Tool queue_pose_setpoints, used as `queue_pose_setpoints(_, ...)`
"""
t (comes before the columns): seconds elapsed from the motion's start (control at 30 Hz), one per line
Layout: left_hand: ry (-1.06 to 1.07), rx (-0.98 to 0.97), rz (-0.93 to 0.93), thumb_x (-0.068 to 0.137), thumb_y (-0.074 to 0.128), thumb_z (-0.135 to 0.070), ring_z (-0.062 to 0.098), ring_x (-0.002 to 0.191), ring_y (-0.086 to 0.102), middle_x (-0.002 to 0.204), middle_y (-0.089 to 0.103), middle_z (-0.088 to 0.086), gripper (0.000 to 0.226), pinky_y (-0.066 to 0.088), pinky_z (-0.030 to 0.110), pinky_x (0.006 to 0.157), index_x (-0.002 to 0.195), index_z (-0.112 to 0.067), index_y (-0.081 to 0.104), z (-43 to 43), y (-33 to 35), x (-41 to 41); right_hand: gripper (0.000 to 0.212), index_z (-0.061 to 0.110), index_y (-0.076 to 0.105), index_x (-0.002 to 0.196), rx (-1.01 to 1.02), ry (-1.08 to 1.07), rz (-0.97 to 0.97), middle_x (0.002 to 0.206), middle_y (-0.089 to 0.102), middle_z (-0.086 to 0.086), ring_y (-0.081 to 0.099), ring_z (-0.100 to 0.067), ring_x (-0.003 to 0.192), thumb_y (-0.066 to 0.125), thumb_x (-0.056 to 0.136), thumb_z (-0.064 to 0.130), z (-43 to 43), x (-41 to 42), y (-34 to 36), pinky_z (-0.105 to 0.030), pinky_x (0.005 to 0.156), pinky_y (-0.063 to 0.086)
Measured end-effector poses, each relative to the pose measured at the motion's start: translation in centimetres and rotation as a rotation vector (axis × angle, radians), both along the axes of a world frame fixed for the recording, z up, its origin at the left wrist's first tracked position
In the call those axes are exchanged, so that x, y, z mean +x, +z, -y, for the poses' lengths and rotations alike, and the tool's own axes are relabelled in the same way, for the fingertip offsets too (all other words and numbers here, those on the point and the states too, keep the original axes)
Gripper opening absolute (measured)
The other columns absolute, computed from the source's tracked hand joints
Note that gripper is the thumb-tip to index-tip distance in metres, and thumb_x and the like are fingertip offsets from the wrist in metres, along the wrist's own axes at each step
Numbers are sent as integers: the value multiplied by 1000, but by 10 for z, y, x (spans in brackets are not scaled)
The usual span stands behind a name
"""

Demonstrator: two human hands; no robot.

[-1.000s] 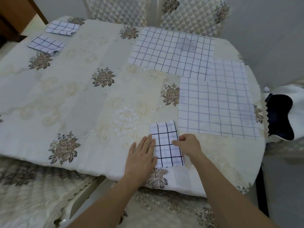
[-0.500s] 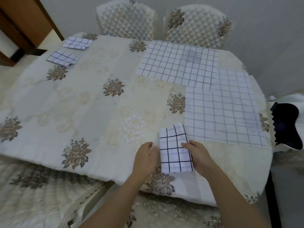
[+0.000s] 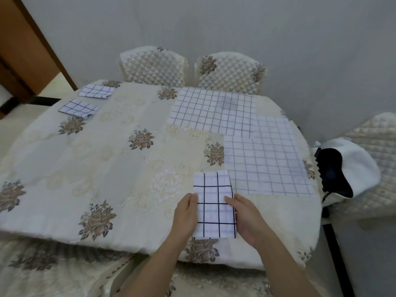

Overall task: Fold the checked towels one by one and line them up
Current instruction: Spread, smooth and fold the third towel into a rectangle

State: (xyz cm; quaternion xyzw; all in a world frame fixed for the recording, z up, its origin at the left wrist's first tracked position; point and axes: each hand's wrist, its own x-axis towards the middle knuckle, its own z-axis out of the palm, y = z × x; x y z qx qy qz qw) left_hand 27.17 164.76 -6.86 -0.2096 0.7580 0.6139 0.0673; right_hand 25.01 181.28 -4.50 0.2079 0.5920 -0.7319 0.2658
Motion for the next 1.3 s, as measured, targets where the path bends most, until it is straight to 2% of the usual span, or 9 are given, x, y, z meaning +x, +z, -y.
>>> queue_pose_setpoints(0.13, 11, -48, -61, 107, 37, -31, 30, 83, 61, 92, 64, 16, 39, 50, 42, 75, 93, -1, 57, -1, -1, 5, 28, 12, 69, 111, 142, -22, -86, 106, 76, -6, 72, -26, 100, 53, 103, 33, 12, 14, 6, -53, 91, 56)
queue_pose_setpoints(0.27, 17, -71, -80, 107, 37, -31, 16, 69, 49, 77, 56, 11, 39, 41, 34, 66, 81, -5, 49, 0, -3, 15, 46, -4, 59, 100, 434, -40, -190, 99, 65, -24, 64, -39, 93, 48, 103, 40, 23, 22, -3, -46, 82, 55)
queue_pose_setpoints(0.33, 39, -76, -71, 107, 38, -31, 15, 69, 49, 78, 57, 13, 38, 41, 32, 66, 80, -6, 50, 0, 0, 23, 45, -2, 51, 83, 455, -41, -237, 80, 54, -21, 56, -31, 70, 47, 103, 38, 25, 27, -3, -34, 64, 45)
queue_pose_setpoints(0.43, 81, -109, -62, 106, 39, -32, 15, 70, 50, 77, 58, 7, 37, 41, 31, 66, 78, -11, 50, 1, 6, 33, 39, 16, 36, 71, 495, 11, -317, 69, 35, -6, 36, -16, 62, 47, 103, 35, 25, 31, -2, -30, 60, 29)
queue_pose_setpoints(0.6, 178, -262, -98, 107, 36, -31, 16, 66, 47, 72, 52, 2, 38, 36, 30, 59, 75, -13, 46, -3, 14, 52, 42, 18, 33, 68, 492, 131, -386, 63, 32, -1, 34, -15, 60, 47, 103, 37, 23, 35, -3, -31, 61, 27)
queue_pose_setpoints(0.7, 245, -352, -112, 107, 36, -31, 14, 64, 45, 70, 51, 2, 38, 34, 29, 57, 75, -13, 44, -9, 16, 69, 49, 11, 38, 68, 484, 173, -419, 65, 42, -5, 42, -17, 61, 45, 102, 45, 21, 41, -5, -32, 61, 31)
queue_pose_setpoints(0.8, 347, -412, -120, 107, 36, -30, 15, 62, 45, 68, 50, 4, 38, 32, 30, 55, 72, -13, 41, -14, 18, 90, 47, 17, 31, 64, 488, 247, -466, 58, 32, 3, 34, -13, 57, 45, 104, 39, 23, 50, -3, -32, 59, 26)
queue_pose_setpoints(0.97, 537, -419, -94, 106, 37, -30, 17, 58, 42, 65, 47, 4, 39, 32, 31, 54, 72, -11, 42, -8, 20, 139, 46, 20, 29, 64, 470, 412, -557, 55, 29, 7, 30, -11, 56, 46, 103, 35, 43, 75, -4, -32, 56, 24)
queue_pose_setpoints(1.3, 995, -432, -34, 106, 39, -30, 11, 60, 46, 68, 53, 1, 38, 34, 19, 50, 73, -13, 47, 51, 27, 264, 46, 18, 33, 63, 314, 841, -753, 55, 36, 7, 33, -7, 51, 44, 104, 36, 145, 157, 7, -27, 52, 25)
